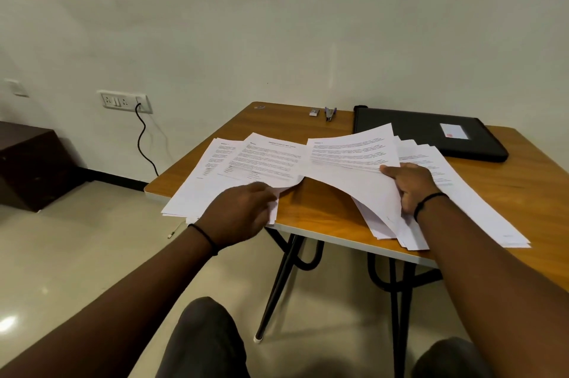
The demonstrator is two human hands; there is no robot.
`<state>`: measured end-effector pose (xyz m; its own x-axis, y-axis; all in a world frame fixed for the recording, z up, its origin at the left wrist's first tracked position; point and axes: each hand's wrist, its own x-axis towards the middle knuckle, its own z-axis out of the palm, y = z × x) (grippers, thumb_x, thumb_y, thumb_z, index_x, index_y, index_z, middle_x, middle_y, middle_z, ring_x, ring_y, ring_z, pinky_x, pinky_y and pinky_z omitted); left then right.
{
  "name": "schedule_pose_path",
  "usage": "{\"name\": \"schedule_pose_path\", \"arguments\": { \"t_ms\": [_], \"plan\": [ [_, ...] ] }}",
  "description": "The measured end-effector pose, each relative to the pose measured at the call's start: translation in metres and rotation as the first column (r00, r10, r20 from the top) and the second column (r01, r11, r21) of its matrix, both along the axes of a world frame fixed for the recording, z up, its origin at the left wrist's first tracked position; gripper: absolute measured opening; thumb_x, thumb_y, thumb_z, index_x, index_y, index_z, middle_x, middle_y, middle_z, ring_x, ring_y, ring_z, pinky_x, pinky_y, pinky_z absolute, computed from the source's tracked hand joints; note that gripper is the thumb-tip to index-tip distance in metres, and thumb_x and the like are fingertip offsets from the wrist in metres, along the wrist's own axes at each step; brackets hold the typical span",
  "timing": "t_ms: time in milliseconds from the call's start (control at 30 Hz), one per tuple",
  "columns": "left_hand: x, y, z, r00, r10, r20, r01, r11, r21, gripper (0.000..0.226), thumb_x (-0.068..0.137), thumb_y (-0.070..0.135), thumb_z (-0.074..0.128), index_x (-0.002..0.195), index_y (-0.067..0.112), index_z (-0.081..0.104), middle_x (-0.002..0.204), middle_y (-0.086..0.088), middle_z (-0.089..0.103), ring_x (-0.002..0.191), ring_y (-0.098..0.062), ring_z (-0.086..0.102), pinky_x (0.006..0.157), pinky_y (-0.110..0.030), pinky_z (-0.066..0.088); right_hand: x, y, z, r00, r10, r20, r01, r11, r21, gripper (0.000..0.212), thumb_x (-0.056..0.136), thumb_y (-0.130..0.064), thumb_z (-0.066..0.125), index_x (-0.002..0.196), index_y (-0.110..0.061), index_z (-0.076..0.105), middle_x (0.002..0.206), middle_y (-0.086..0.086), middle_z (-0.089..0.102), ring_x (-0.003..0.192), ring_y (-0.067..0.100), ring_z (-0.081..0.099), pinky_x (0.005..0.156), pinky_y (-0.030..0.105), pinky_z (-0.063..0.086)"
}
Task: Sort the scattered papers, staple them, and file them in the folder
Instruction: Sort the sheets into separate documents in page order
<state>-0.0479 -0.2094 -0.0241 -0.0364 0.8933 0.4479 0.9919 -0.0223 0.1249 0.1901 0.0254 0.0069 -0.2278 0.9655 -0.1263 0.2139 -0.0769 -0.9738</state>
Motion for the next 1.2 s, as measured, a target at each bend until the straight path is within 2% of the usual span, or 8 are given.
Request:
{"name": "schedule_pose_path", "arguments": {
  "t_ms": [100,167,267,400,567,700,833,1200],
  "plan": [
    [-0.003,-0.006,-0.002,1.0,-0.02,-0.017,0.016,0.983,-0.183,0.061,0.087,0.064,0.054,0.129,0.021,0.064,0.132,0.006,0.063,0.116,-0.016,0.059,0.095,-0.03,0.05,0.001,0.0,0.0,1.0,0.004,-0.01,-0.004,1.0,-0.006,0.034,0.096,-0.022,0.063,0.126,-0.008,0.057,0.121,0.008,0.061,0.08,0.017,0.054,0.066,0.028,0.041],
    [-0.007,-0.007,-0.001,0.997,-0.031,-0.071,0.014,0.973,-0.231,0.055,0.089,0.051,0.065,0.134,0.021,0.062,0.138,0.004,0.06,0.124,-0.018,0.056,0.102,-0.03,0.043,0.002,0.002,-0.001,1.0,0.004,-0.017,-0.004,1.0,-0.007,0.034,0.096,-0.021,0.062,0.127,-0.008,0.056,0.119,0.008,0.06,0.078,0.016,0.053,0.064,0.027,0.04],
    [-0.014,-0.006,0.004,0.998,-0.006,-0.057,-0.005,0.981,-0.193,0.026,0.092,0.033,0.067,0.11,0.017,0.077,0.111,-0.006,0.074,0.103,-0.025,0.068,0.09,-0.031,0.052,0.001,0.002,-0.001,1.0,0.006,0.005,-0.006,1.0,0.014,0.034,0.096,-0.025,0.063,0.126,-0.009,0.057,0.125,0.008,0.061,0.089,0.022,0.057,0.075,0.032,0.042],
    [-0.011,-0.002,0.014,0.949,0.191,0.252,-0.165,0.979,-0.12,0.024,0.085,0.038,0.075,0.089,0.015,0.082,0.095,-0.006,0.076,0.092,-0.02,0.064,0.077,-0.031,0.048,0.001,-0.001,0.0,0.999,0.032,-0.006,-0.032,0.999,0.022,0.034,0.097,-0.021,0.061,0.127,-0.006,0.057,0.118,0.006,0.06,0.078,0.016,0.054,0.061,0.025,0.039],
    [-0.01,0.01,0.015,0.823,0.197,0.532,-0.171,0.98,-0.1,0.026,0.074,0.036,0.084,0.068,0.01,0.079,0.058,-0.002,0.066,0.056,-0.012,0.054,0.053,-0.018,0.03,0.001,-0.004,0.001,0.998,0.059,-0.021,-0.058,0.998,0.027,0.034,0.097,-0.019,0.062,0.127,-0.005,0.057,0.115,0.007,0.061,0.075,0.013,0.054,0.056,0.023,0.037],
    [-0.01,0.019,0.016,0.78,0.187,0.598,-0.214,0.977,-0.027,0.026,0.086,0.031,0.074,0.085,0.006,0.081,0.075,-0.01,0.073,0.068,-0.02,0.061,0.057,-0.017,0.035,0.0,-0.006,0.004,0.997,0.06,-0.049,-0.06,0.998,0.007,0.034,0.096,-0.018,0.063,0.126,-0.004,0.059,0.119,0.011,0.064,0.076,0.016,0.057,0.056,0.024,0.039],
    [-0.009,0.027,0.021,0.761,0.25,0.598,-0.304,0.953,-0.012,0.028,0.089,0.03,0.071,0.078,0.005,0.077,0.07,-0.011,0.068,0.067,-0.019,0.058,0.058,-0.022,0.035,-0.004,-0.009,0.009,0.993,0.086,-0.086,-0.086,0.996,0.012,0.031,0.096,-0.017,0.062,0.124,-0.004,0.059,0.113,0.01,0.064,0.075,0.016,0.059,0.055,0.023,0.042],
    [-0.04,0.031,0.075,0.593,0.248,0.766,-0.694,0.64,0.33,0.028,0.092,0.026,0.064,0.071,0.007,0.063,0.071,-0.005,0.058,0.07,-0.019,0.05,0.06,-0.026,0.026,-0.008,-0.006,0.008,0.993,0.041,-0.112,-0.036,0.998,0.044,0.028,0.097,-0.017,0.061,0.122,-0.007,0.061,0.119,0.008,0.066,0.094,0.025,0.065,0.065,0.028,0.05]
  ]
}}
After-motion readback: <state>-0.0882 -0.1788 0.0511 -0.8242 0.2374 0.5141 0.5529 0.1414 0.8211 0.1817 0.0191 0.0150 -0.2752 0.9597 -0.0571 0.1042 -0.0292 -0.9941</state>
